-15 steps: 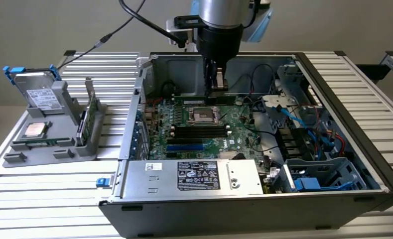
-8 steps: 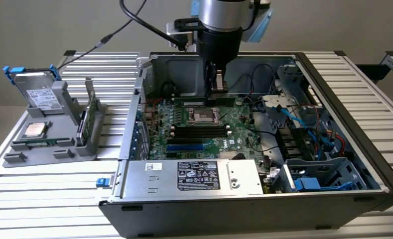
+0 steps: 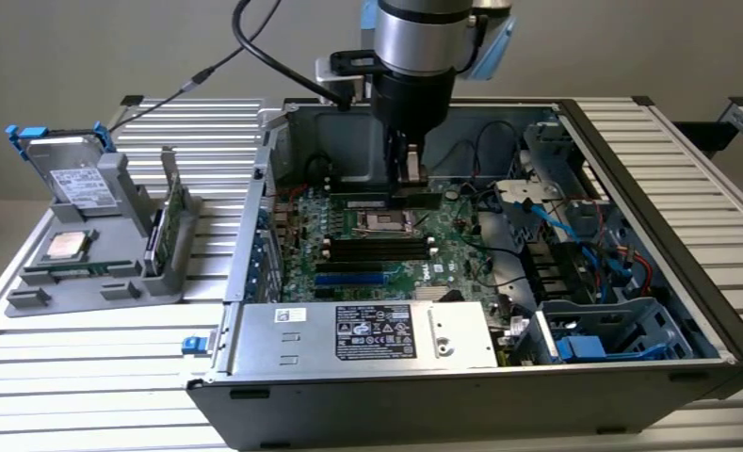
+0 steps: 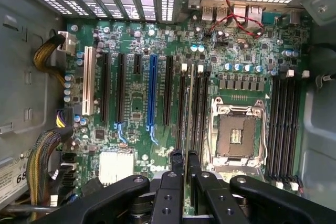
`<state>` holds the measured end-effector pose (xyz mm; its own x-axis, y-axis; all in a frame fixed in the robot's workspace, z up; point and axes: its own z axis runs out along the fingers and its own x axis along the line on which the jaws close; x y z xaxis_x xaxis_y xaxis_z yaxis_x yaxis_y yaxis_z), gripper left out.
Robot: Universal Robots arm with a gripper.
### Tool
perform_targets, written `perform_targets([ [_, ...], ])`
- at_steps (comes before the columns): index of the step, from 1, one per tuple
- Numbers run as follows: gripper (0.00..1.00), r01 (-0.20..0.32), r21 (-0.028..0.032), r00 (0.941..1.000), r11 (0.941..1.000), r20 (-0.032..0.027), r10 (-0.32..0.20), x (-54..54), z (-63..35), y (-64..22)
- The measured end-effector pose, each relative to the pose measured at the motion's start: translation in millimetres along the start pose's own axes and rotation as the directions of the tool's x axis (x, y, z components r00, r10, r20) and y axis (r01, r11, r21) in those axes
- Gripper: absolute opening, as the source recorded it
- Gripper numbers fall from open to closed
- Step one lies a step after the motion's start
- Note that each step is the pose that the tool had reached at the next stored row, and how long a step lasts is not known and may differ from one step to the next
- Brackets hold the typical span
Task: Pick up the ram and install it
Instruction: 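Insert the ram into the slot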
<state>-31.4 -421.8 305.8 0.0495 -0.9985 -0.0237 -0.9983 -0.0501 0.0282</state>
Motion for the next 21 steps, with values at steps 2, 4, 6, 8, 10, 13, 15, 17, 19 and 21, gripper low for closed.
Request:
perform_targets([
  [2, 0.15, 0.000, 0.0000, 1.0000, 1.0000, -0.0001, 0.000, -0.1, 3.6, -0.1],
  [4, 0.15, 0.000, 0.0000, 1.0000, 1.0000, -0.0001, 0.000, -0.3, 7.2, -0.2],
  [6, 0.15, 0.000, 0.0000, 1.0000, 1.0000, -0.0001, 0.000, -0.6, 10.8, -0.3],
  [8, 0.15, 0.000, 0.0000, 1.0000, 1.0000, 0.0000, 0.000, -0.8, 14.5, -0.5],
  [10, 0.15, 0.000, 0.0000, 1.0000, 1.0000, -0.0001, 0.000, -0.9, 18.2, -0.6],
  [13, 0.15, 0.000, 0.0000, 1.0000, 1.0000, -0.0001, 0.000, -1.2, 23.6, -0.7],
  [15, 0.15, 0.000, 0.0000, 1.0000, 1.0000, -0.0001, 0.000, -1.4, 27.3, -0.8],
  [17, 0.15, 0.000, 0.0000, 1.0000, 1.0000, 0.0000, 0.000, -1.6, 31.0, -1.0],
  [19, 0.15, 0.000, 0.0000, 1.0000, 1.0000, -0.0001, 0.000, -1.7, 34.7, -1.1],
  [21, 0.15, 0.000, 0.0000, 1.0000, 1.0000, -0.0001, 0.000, -1.8, 38.3, -1.2],
])
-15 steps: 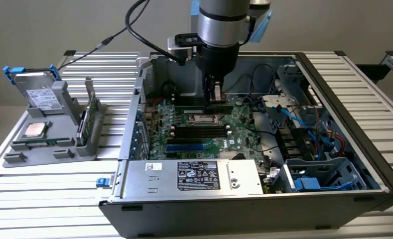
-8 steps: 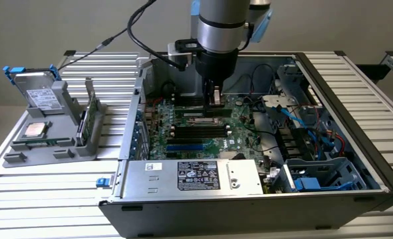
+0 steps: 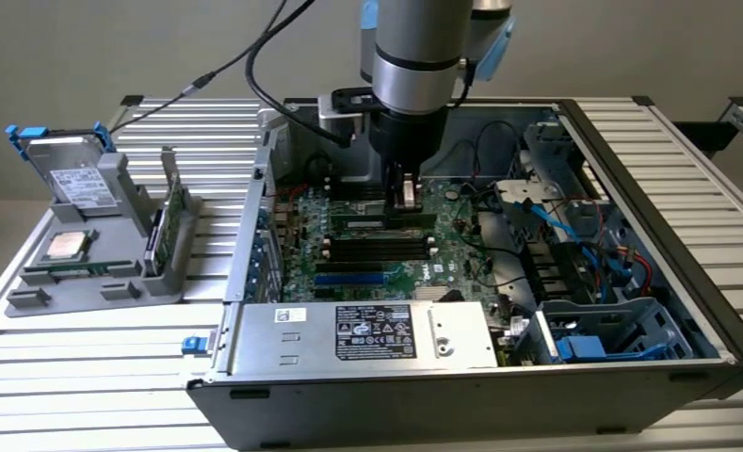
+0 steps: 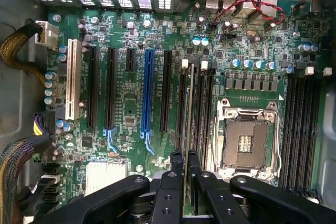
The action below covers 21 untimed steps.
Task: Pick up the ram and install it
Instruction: 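Insert the ram into the slot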
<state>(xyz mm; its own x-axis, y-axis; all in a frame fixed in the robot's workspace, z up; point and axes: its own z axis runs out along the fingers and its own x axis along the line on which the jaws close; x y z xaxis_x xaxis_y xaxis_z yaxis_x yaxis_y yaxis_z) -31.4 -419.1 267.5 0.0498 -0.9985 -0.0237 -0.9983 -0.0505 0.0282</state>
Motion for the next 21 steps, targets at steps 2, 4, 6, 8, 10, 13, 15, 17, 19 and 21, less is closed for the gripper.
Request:
perform_targets([
  [2, 0.15, 0.000, 0.0000, 1.0000, 1.0000, 0.0000, 0.000, -0.2, 3.7, 0.0],
  [4, 0.15, 0.000, -0.0001, 1.0000, 1.0000, 0.0000, 0.000, -0.3, 7.3, 0.1],
  [6, 0.15, 0.000, -0.0006, 1.0000, 1.0000, 0.0001, 0.000, -0.3, 11.0, 0.2],
  [8, 0.15, 0.000, -0.0016, 1.0000, 1.0000, 0.0000, 0.000, -0.3, 14.6, 0.4],
  [10, 0.15, 0.000, -0.0026, 1.0000, 1.0000, 0.0000, 0.000, -0.2, 18.2, 0.5],
  [13, 0.15, 0.000, -0.0039, 1.0000, 1.0000, 0.0000, 0.000, -0.4, 23.6, 0.5],
  [15, 0.15, 0.000, -0.0052, 1.0000, 1.0000, -0.0002, 0.000, -1.3, 26.7, 0.4],
  [17, 0.15, 0.000, -0.0078, 1.0000, 1.0000, -0.0014, 0.000, -2.5, 29.1, 0.2],
  [19, 0.15, 0.000, -0.0100, 1.0000, 0.9999, -0.0040, 0.000, -2.6, 29.6, 0.2],
  [21, 0.15, 0.000, -0.0115, 1.0000, 0.9999, -0.0058, 0.000, -2.9, 30.4, 0.2],
])
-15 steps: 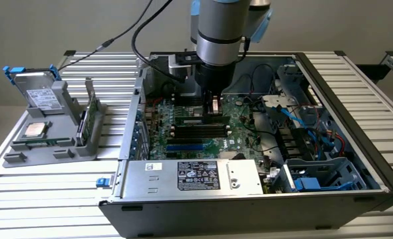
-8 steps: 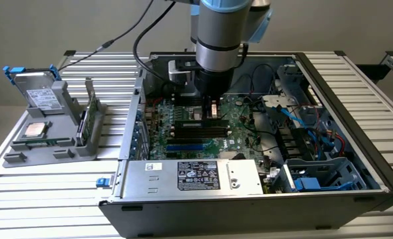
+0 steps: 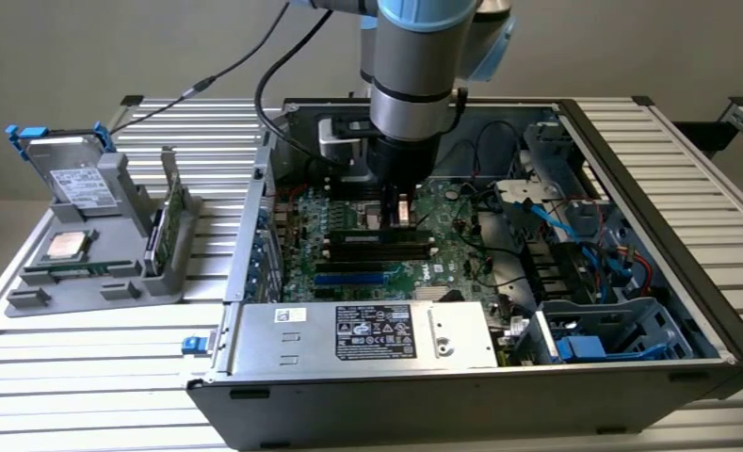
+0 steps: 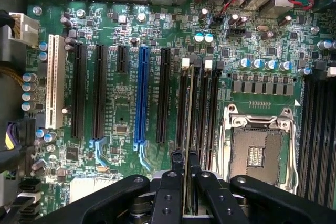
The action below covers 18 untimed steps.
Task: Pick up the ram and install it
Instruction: 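Insert the ram into the slot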
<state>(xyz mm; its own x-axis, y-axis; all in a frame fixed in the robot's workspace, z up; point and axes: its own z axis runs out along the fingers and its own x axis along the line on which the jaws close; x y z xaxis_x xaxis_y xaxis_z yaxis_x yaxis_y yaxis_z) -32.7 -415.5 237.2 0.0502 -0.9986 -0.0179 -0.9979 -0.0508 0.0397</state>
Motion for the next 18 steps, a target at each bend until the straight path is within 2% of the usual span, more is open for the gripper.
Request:
perform_targets([
  [4, 0.15, -0.001, -0.0027, 0.9999, 1.0000, -0.0127, 0.001, -4.9, 3.4, -0.4],
  [9, 0.15, -0.001, -0.0055, 0.9997, 1.0000, -0.0251, 0.001, -6.7, 4.7, -1.0],
  [15, 0.15, -0.002, -0.0117, 0.9988, 0.9999, -0.0487, 0.002, -6.5, 5.9, -6.2],
  [18, 0.15, -0.003, -0.0131, 0.9985, 0.9999, -0.0541, 0.002, -6.6, 6.8, -6.3],
])
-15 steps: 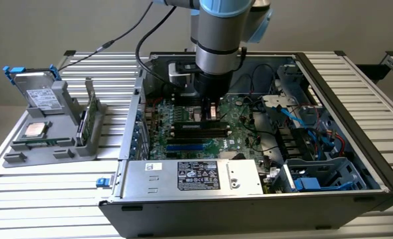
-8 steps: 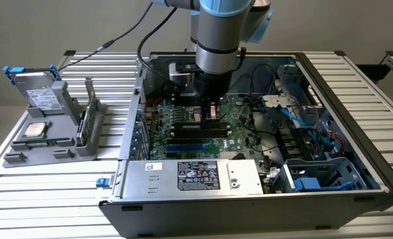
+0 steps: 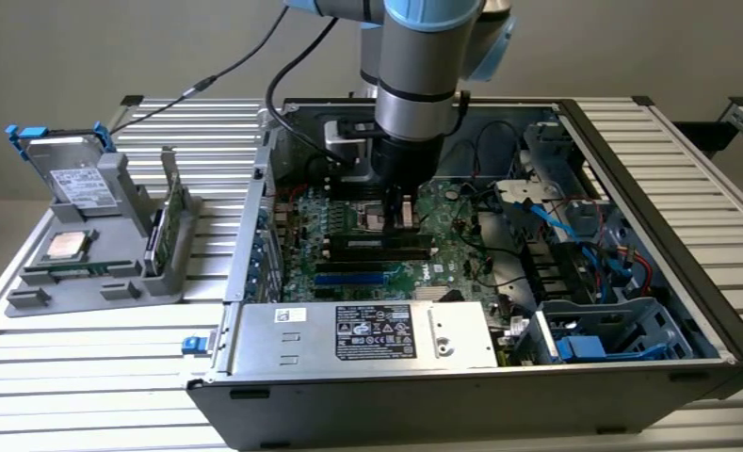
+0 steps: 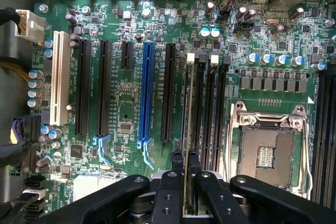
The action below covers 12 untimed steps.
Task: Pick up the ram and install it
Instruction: 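Insert the ram into the slot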
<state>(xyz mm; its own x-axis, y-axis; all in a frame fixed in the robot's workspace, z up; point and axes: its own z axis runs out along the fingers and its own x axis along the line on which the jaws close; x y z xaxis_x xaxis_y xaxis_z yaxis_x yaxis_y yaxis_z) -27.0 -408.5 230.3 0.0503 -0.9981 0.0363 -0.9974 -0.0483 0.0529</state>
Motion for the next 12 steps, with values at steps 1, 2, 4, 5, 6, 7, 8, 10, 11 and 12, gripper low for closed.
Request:
perform_targets([
  [1, 0.15, 0.000, -0.0005, 1.0000, 1.0000, -0.0020, 0.000, -0.4, 0.7, 0.0],
  [2, 0.15, 0.000, -0.0008, 1.0000, 1.0000, -0.0039, 0.000, -0.8, 1.5, -0.1],
  [4, 0.15, 0.000, -0.0014, 1.0000, 1.0000, -0.0067, 0.000, -1.6, 2.4, -0.3],
  [5, 0.15, 0.000, -0.0017, 1.0000, 1.0000, -0.0074, 0.000, -1.6, 2.4, -0.3],
  [6, 0.15, 0.000, -0.0017, 1.0000, 1.0000, -0.0074, 0.000, -1.9, 2.6, -0.2],
  [7, 0.15, 0.000, -0.0018, 1.0000, 1.0000, -0.0076, 0.000, -2.3, 2.7, -0.1],
  [8, 0.15, 0.000, -0.0019, 1.0000, 1.0000, -0.0076, 0.000, -2.6, 2.7, 0.0],
  [10, 0.15, 0.000, -0.0023, 1.0000, 1.0000, -0.0079, 0.000, -3.0, 2.8, 0.3],
  [11, 0.15, 0.000, -0.0026, 1.0000, 1.0000, -0.0083, 0.000, -3.0, 2.8, 0.3],
  [12, 0.15, 0.000, -0.0031, 1.0000, 1.0000, -0.0093, 0.000, -3.1, 2.8, 0.3],
])
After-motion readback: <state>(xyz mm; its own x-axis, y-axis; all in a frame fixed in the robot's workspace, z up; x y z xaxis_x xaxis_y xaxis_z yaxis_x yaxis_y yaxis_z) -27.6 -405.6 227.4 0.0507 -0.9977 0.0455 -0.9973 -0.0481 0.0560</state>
